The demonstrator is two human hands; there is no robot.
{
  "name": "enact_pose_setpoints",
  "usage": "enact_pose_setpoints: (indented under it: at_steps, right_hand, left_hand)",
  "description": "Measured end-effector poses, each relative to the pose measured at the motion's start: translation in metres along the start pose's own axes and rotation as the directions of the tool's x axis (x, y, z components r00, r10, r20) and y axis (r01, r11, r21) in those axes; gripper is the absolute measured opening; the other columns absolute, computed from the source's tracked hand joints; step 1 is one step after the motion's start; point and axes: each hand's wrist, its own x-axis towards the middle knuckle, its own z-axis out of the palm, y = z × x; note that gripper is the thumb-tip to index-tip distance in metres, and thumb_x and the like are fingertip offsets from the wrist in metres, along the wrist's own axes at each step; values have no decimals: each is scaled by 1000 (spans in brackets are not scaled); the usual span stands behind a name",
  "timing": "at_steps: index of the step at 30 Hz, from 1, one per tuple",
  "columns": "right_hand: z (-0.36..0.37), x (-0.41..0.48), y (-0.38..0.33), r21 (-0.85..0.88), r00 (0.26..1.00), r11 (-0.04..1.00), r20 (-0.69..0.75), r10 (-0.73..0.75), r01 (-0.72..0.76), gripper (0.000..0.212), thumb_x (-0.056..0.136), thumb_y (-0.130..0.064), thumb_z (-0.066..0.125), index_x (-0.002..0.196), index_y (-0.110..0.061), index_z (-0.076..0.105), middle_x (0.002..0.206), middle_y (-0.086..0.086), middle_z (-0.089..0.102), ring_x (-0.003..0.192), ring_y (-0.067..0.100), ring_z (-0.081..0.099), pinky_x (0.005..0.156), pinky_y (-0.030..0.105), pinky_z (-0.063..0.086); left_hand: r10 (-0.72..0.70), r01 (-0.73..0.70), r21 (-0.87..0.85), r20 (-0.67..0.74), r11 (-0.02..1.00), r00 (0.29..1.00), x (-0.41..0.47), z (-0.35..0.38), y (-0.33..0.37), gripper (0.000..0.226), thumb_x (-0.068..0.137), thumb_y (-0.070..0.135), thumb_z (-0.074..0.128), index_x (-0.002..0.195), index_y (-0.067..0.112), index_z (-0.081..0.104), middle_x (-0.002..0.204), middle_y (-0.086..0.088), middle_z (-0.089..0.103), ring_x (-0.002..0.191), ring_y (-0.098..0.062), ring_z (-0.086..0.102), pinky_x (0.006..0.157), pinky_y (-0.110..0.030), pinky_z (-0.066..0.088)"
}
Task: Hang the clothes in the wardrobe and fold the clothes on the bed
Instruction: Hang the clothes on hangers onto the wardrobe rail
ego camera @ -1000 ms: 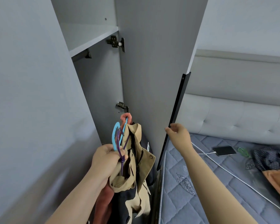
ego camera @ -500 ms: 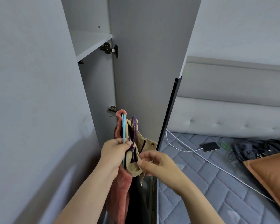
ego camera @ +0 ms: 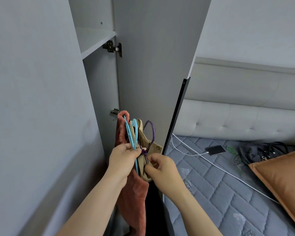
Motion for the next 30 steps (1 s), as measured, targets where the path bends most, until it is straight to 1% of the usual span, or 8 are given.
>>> enact_pose_setpoints:
  at_steps: [4, 7, 9, 11, 14, 23, 27, 30]
  right_hand:
    - [3, 3, 1, 80, 994, 996, -100, 38, -30, 16, 86, -2, 53, 79, -9, 66, 67, -2, 58, 60, 5, 47, 58, 23, 39]
    - [0, 10, -4, 161, 982, 985, -165, 90, -63, 19, 92, -5, 52, 79, -13, 63, 65, -8, 56, 58, 2, 45, 55, 16, 37]
    - [-3, 16, -8, 168, 979, 984, -181, 93, -63, 22, 94, -8, 52, 74, -13, 58, 60, -11, 49, 53, 0, 40, 50, 13, 34]
    - [-4, 21, -11, 145, 981, 988, -182, 74, -47, 21, 96, -10, 51, 75, -7, 56, 61, -8, 46, 53, 2, 38, 49, 14, 32]
    - [-5, 31, -13, 119, 984, 993, -171, 46, -25, 21, 97, -12, 51, 80, 1, 54, 65, -3, 44, 56, 6, 36, 50, 16, 31]
    - [-11, 105, -17, 79, 996, 996, -85, -30, 37, 23, 97, -13, 51, 81, 2, 56, 65, -2, 46, 52, 4, 37, 49, 15, 31]
    - [-15, 155, -18, 86, 997, 993, -9, -82, 83, 23, 97, -12, 51, 80, 4, 54, 64, 0, 45, 51, 3, 36, 48, 15, 30]
    - [-16, 192, -19, 115, 992, 988, 53, -114, 107, 24, 96, -11, 51, 77, 2, 54, 62, -2, 45, 50, 3, 35, 48, 14, 31]
  left_hand:
    - [75, -68, 92, -69, 993, 995, 3, -16, -3, 13, 89, 13, 64, 101, 12, 68, 81, 7, 74, 90, -10, 67, 85, -27, 51]
    - [92, -79, 137, -91, 987, 992, -1, -30, -12, 12, 94, 16, 58, 104, 13, 64, 85, 4, 72, 91, -10, 65, 83, -25, 49]
    - [122, -108, 155, -87, 982, 989, -5, -34, -18, 9, 95, 18, 57, 99, 14, 63, 82, 2, 70, 81, -9, 66, 81, -26, 53]
    - [160, -146, 154, -85, 977, 983, -6, -34, -20, 9, 96, 20, 55, 95, 16, 63, 73, 4, 68, 65, -3, 64, 68, -20, 52]
    - [190, -172, 150, -117, 974, 975, 0, -35, -16, 13, 97, 21, 53, 91, 17, 64, 65, 5, 65, 53, -1, 58, 54, -12, 44]
    - [202, -186, 90, -234, 978, 951, 43, -21, 3, 20, 97, 24, 53, 84, 16, 66, 71, 0, 68, 58, -4, 57, 60, -18, 45]
    - [216, -191, 106, -321, 976, 922, 79, -14, 19, 21, 97, 26, 52, 85, 15, 65, 72, 2, 65, 63, -7, 58, 59, -14, 42]
    - [208, -170, 131, -385, 977, 899, 105, -4, 25, 24, 97, 28, 50, 81, 16, 62, 66, 7, 58, 61, -7, 56, 49, -8, 40]
